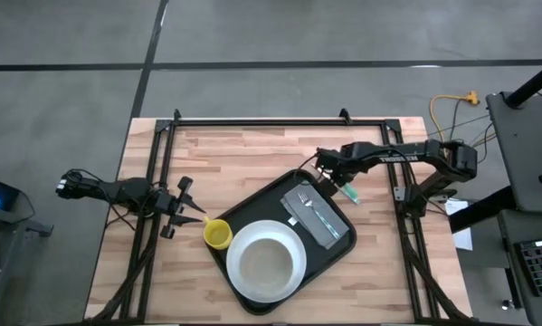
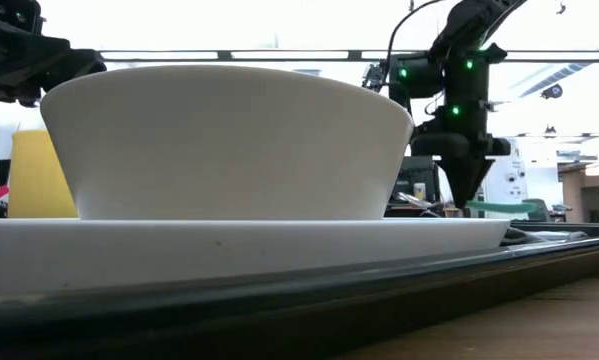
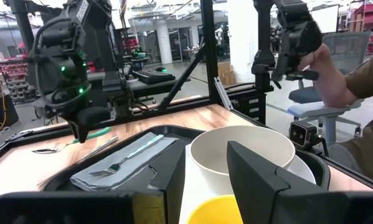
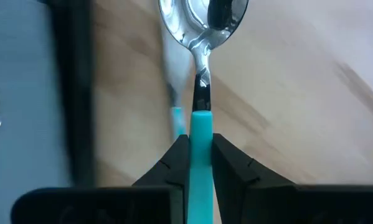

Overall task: Set up tray
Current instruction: Put the light blue spoon on the gray napkin

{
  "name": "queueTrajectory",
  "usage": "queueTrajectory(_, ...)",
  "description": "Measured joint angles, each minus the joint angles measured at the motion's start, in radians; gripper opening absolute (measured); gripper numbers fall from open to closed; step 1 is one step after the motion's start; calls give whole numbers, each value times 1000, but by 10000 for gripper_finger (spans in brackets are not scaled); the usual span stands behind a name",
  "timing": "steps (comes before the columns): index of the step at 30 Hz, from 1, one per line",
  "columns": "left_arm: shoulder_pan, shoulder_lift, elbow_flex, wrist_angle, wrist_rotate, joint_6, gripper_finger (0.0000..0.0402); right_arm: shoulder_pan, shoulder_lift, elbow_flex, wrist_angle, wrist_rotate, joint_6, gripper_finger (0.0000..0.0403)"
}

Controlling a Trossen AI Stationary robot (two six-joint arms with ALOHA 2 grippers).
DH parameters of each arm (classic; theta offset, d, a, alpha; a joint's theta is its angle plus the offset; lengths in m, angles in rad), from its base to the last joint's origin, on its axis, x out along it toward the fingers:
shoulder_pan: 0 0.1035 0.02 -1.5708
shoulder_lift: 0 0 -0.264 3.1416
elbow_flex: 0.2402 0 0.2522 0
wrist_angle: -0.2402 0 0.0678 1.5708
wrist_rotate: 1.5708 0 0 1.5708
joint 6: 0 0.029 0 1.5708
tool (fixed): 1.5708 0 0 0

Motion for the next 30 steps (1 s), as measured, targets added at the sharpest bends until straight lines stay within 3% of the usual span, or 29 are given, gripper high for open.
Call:
queueTrajectory(12,0,0,0,0,0,0,104,151,1,42,2,-52,90,41)
queueTrajectory(30,0,0,0,0,0,0,104,389,1,42,64,-33,448,42)
